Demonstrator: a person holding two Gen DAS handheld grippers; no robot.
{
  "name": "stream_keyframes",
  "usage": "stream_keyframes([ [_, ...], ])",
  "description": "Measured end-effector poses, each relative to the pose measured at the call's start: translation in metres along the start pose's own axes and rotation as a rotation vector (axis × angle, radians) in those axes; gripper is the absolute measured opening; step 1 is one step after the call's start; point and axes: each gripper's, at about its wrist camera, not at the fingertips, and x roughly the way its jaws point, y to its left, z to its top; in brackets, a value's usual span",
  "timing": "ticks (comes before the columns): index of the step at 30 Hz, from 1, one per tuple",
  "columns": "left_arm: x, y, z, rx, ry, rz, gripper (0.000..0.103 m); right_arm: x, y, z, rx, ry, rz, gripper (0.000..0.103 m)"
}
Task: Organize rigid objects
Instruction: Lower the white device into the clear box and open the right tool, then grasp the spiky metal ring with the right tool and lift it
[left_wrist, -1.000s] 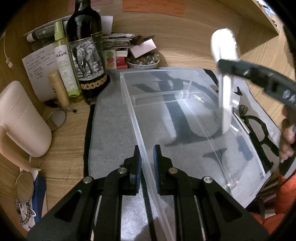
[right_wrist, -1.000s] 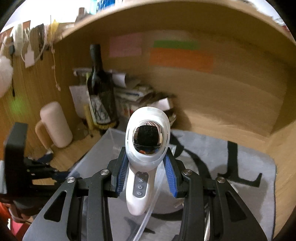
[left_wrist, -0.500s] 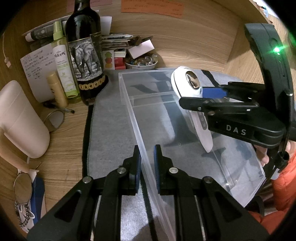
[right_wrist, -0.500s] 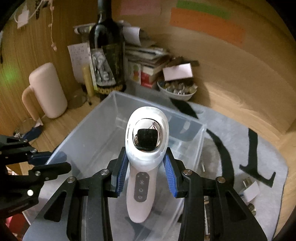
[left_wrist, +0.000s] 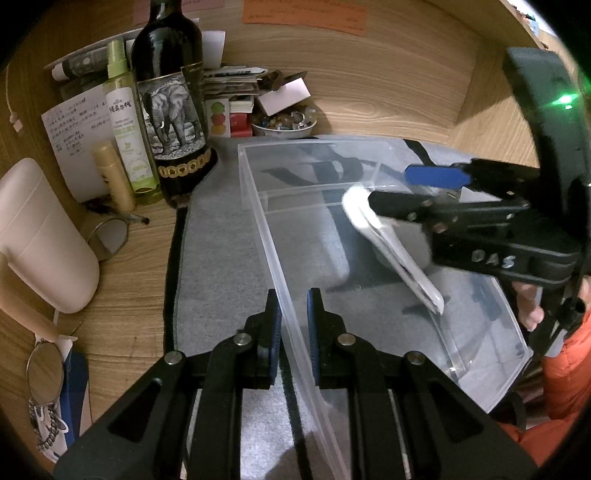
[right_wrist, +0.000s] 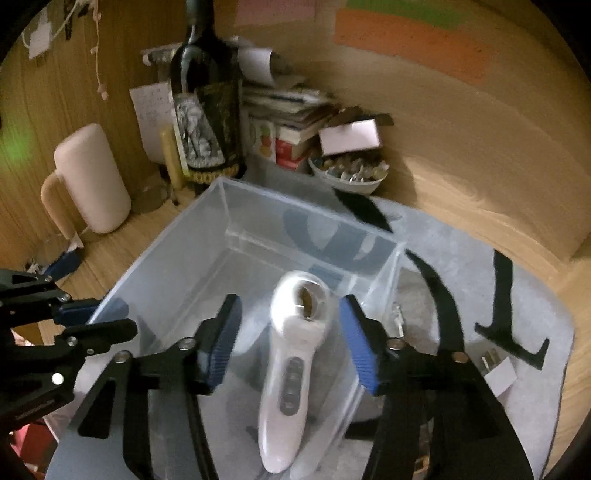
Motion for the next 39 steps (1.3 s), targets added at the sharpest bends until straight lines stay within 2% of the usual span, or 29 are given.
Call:
stream_keyframes([
  [3,0.000,-0.001,0.000,-0.002,0.002,0.005,0.013,-0.012,-0.004,0.001,0.001,-0.033,-0.012,0.055],
  [7,0.000,-0.001,0.000,-0.003,0.004,0.013,0.013,-0.033,-0.013,-0.001,0.020,-0.096,-0.036,0.062],
  [11,0.000,-0.002,0.000,-0.005,0.006,0.018,0.013,-0.059,-0.029,-0.004,0.052,-0.155,-0.060,0.063],
  [19,0.000,-0.004,0.000,-0.003,0.005,0.035,0.013,-0.102,-0.085,-0.029,0.154,-0.218,-0.202,0.071],
  [23,0.000,-0.006,0.000,-0.006,0.004,0.042,0.013,-0.103,-0.120,-0.049,0.228,-0.180,-0.267,0.071],
  [29,-0.001,-0.007,0.000,-0.007,0.005,0.045,0.013,-0.077,-0.157,-0.083,0.325,-0.062,-0.290,0.071],
  [37,-0.001,-0.008,0.000,-0.007,0.005,0.049,0.013,-0.041,-0.176,-0.114,0.409,0.056,-0.221,0.070],
  [39,-0.001,-0.008,0.000,-0.007,0.005,0.048,0.013,-0.034,-0.178,-0.116,0.425,0.072,-0.195,0.065],
])
